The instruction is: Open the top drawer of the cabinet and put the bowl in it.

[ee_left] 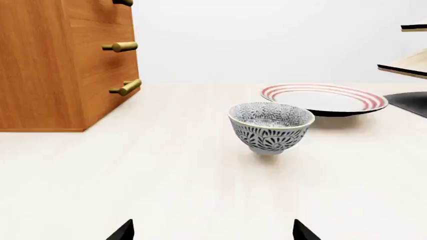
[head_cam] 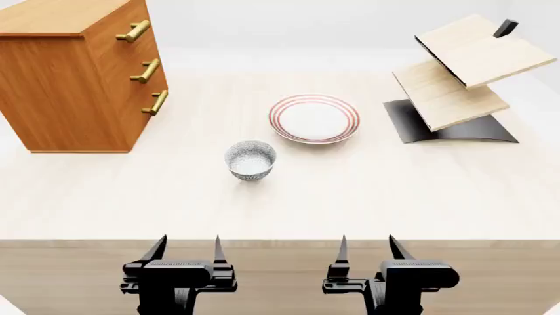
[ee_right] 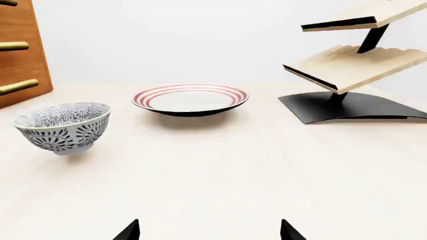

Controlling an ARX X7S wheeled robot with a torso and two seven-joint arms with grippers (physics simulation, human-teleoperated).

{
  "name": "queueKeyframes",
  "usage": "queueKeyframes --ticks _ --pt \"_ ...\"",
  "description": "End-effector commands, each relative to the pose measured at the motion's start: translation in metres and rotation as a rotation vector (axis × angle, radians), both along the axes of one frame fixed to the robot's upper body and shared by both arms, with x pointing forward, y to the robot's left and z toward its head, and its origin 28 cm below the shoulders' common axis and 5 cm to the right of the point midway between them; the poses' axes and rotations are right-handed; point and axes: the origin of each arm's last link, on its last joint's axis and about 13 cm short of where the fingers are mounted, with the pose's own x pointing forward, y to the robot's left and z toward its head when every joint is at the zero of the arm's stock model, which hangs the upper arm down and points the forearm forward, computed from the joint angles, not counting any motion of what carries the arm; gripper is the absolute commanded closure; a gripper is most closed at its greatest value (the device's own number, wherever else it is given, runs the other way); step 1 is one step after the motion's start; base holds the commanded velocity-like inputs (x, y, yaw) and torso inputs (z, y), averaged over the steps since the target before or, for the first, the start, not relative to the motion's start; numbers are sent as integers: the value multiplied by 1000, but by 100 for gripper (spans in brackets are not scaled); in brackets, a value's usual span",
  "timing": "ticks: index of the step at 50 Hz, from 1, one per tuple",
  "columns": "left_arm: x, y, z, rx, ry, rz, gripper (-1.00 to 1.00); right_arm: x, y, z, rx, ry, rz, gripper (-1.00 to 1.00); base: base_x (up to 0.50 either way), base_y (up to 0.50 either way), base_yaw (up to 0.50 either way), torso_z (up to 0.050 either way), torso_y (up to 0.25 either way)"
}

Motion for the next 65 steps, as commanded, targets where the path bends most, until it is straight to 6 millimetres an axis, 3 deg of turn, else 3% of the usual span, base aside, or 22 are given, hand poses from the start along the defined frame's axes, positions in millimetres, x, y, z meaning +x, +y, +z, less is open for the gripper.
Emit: queueKeyframes --ticks 1,8,55,65 --pt "0 0 0 0 0 0 -100 -1 1 1 -28 -9 -10 -100 0 0 0 0 0" --pt "0 0 -1 4 -1 3 -100 -1 2 0 -77 -14 -48 -100 0 0 0 0 0" --pt "0 0 -2 -9 12 5 -100 -1 4 1 -47 -17 -63 -100 0 500 0 0 0" --pt "1 0 -3 -11 16 2 -100 0 3 1 -21 -14 -64 -100 0 13 0 0 0"
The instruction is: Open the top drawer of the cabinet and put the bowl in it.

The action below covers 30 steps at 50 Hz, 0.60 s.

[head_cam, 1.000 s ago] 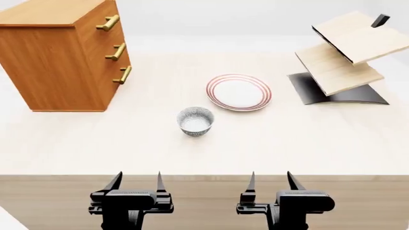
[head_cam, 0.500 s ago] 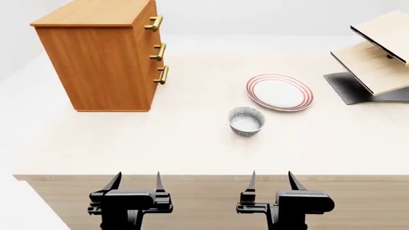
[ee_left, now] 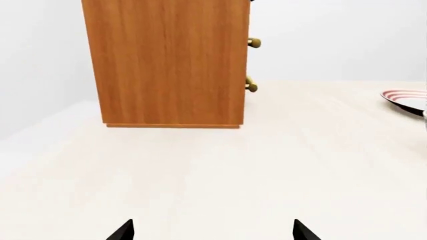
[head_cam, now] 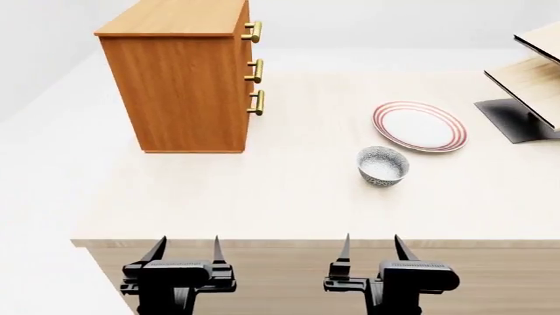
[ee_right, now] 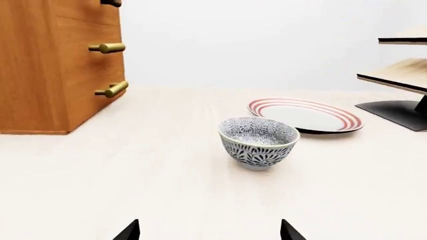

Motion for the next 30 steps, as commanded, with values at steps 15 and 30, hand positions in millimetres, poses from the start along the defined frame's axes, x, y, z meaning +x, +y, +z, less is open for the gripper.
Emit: queueKeyframes --ticks 15,30 --pt "54 45 65 -22 -147 272 -100 6 -11 55 -33 -140 -40 -100 0 0 0 0 0" --pt "162 166 140 -77 -129 889 -100 78 -42 271 -176 -396 -115 -100 0 0 0 0 0"
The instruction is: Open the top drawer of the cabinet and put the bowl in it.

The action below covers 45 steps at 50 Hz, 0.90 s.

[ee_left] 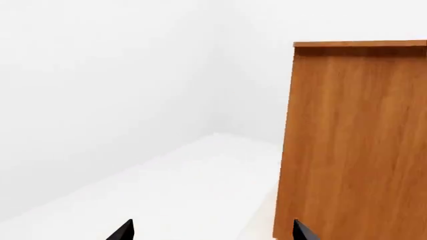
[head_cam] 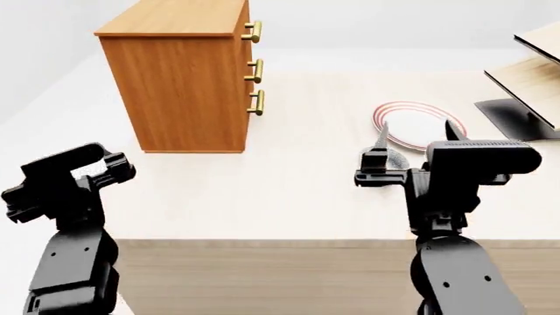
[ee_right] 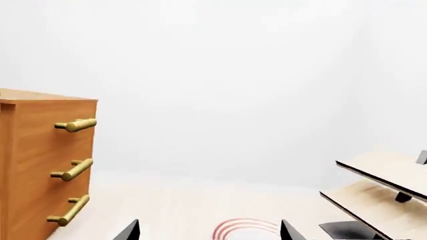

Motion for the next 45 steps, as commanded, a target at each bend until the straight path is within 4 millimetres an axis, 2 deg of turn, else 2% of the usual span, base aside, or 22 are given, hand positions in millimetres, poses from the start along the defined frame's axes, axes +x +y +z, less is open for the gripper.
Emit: queueKeyframes --ticks 1,4,6,10,14,21,45 --pt "51 69 44 -111 -3 373 -100 30 -19 130 -64 -166 -73 -100 0 0 0 0 0" --pt "55 76 32 -140 41 402 -100 52 -26 156 -64 -205 -94 -100 0 0 0 0 0" --pt "53 75 24 -147 71 405 -100 69 -29 163 -31 -169 -62 -100 0 0 0 0 0" --pt "50 66 9 -138 133 382 -100 101 -32 159 -17 -102 -41 -100 0 0 0 0 0" --pt "50 63 4 -132 157 374 -100 115 -33 152 30 -55 -33 -100 0 0 0 0 0" --pt "48 68 4 -130 166 383 -100 119 -33 140 59 -25 -10 -100 0 0 0 0 0" --pt "48 82 20 -137 105 438 -100 118 -39 134 98 -5 -29 -100 0 0 0 0 0"
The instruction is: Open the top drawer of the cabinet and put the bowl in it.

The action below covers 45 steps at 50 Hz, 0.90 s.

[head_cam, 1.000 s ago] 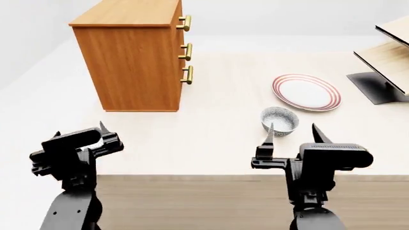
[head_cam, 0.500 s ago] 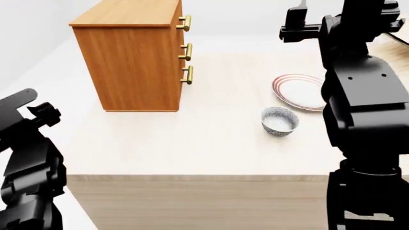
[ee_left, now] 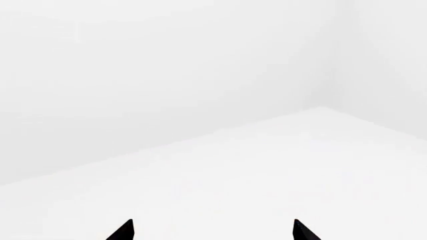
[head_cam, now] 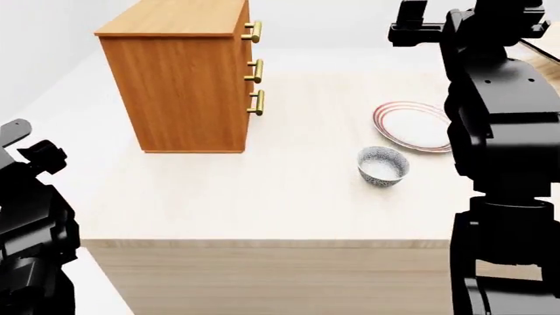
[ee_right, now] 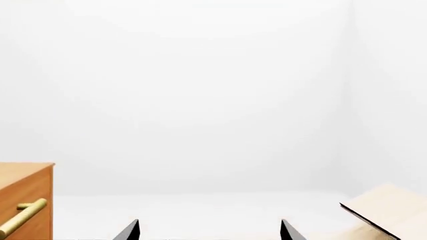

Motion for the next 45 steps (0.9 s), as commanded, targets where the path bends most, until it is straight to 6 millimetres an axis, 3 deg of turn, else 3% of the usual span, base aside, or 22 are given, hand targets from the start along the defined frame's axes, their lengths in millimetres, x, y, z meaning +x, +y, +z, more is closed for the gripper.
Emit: queueKeyframes --ticks 1,15,45 --pt "0 4 5 3 -14 16 -100 3 -2 -3 19 15 -1 -100 0 0 0 0 0" --pt "-1 5 4 1 -6 21 -100 3 -5 -2 28 40 -22 -100 0 0 0 0 0" --pt "0 6 8 0 -12 23 -100 7 -6 -5 31 63 -31 -100 479 0 0 0 0"
